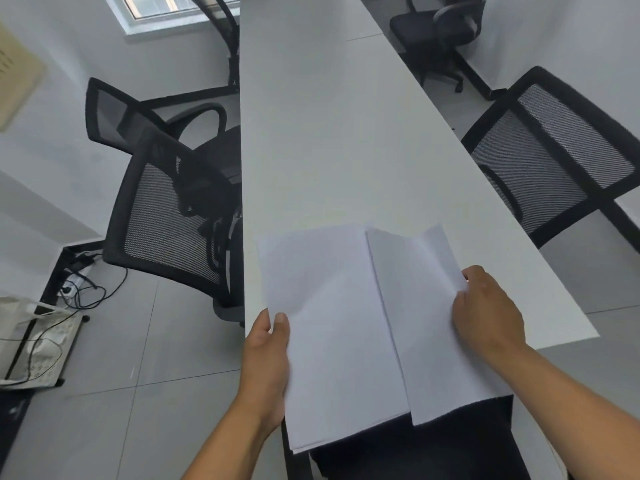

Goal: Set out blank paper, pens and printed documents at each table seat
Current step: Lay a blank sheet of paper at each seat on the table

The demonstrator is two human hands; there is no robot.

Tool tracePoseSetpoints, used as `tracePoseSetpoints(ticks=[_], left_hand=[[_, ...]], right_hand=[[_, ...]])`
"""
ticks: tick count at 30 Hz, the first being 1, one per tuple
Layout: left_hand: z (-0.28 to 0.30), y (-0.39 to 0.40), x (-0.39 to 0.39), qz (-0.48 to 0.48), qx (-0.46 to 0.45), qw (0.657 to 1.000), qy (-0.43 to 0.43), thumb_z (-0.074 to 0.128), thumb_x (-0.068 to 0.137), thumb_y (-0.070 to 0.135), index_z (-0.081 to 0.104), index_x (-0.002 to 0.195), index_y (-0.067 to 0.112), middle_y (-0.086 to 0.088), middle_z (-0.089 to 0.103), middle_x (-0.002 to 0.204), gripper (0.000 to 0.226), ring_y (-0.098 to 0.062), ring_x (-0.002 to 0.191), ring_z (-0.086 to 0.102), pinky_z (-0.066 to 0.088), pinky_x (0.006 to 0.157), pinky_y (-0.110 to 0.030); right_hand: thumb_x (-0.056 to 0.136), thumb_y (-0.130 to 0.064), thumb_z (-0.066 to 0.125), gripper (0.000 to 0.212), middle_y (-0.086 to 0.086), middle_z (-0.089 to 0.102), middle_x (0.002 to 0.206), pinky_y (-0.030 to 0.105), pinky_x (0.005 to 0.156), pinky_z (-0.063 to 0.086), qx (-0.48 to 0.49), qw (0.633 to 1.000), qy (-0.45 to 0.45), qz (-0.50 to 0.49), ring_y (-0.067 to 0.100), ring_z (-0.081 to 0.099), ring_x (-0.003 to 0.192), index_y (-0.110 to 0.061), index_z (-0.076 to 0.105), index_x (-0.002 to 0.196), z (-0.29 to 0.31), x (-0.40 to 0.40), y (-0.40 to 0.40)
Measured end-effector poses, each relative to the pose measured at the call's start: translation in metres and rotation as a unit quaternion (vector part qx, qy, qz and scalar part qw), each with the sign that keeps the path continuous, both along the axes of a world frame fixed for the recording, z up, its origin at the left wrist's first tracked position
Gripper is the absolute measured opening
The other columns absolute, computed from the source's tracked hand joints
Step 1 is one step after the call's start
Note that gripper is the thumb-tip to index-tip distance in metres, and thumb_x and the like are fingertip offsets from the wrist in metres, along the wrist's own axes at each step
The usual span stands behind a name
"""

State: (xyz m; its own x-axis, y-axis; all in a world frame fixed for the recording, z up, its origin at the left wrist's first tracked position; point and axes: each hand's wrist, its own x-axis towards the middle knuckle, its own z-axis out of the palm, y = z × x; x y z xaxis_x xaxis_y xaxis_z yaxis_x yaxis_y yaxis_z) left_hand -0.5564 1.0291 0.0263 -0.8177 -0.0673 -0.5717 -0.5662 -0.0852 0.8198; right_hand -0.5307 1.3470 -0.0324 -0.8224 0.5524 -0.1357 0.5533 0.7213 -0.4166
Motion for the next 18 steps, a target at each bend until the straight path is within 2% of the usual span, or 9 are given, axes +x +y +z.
tracePoseSetpoints(ticks=[3,9,13,18], left_hand=[[0.01,-0.006,0.001,0.007,0.008,1.0,0.021,0.045,0.119,0.026,0.07,0.124,0.024,-0.005,0.082,0.122,0.025,-0.036,0.117,0.077,0.059,0.104,-0.06],[0.036,-0.017,0.0,0.034,0.044,0.997,0.051,0.045,0.118,0.028,0.069,0.133,0.022,-0.006,0.082,0.123,0.029,-0.034,0.111,0.079,0.06,0.099,-0.059],[0.047,-0.011,0.001,0.023,0.059,0.996,0.055,0.045,0.118,0.027,0.07,0.131,0.022,-0.006,0.082,0.122,0.028,-0.03,0.106,0.08,0.06,0.098,-0.056],[0.052,0.001,0.006,0.017,0.087,0.995,0.046,0.046,0.117,0.027,0.07,0.13,0.021,-0.007,0.081,0.126,0.028,-0.033,0.11,0.079,0.059,0.101,-0.058]], right_hand=[[0.1,-0.001,0.046,0.022,0.007,0.058,0.105,0.04,0.068,0.042,-0.001,1.0,-0.004,0.011,0.033,0.055,0.083,-0.006,0.052,0.12,-0.003,0.001,-0.001],[0.1,0.002,0.046,0.019,0.011,0.061,0.104,0.045,0.075,0.055,-0.009,1.0,0.008,0.022,0.032,0.059,0.085,-0.004,0.053,0.117,-0.009,0.002,-0.002],[0.1,0.002,0.045,0.021,0.011,0.06,0.107,0.046,0.078,0.054,-0.007,1.0,0.006,0.023,0.034,0.059,0.089,-0.005,0.051,0.119,-0.007,0.0,-0.003],[0.1,0.002,0.044,0.023,0.013,0.061,0.111,0.046,0.078,0.053,-0.009,1.0,0.001,0.022,0.036,0.06,0.092,-0.005,0.051,0.12,-0.006,0.003,-0.004]])
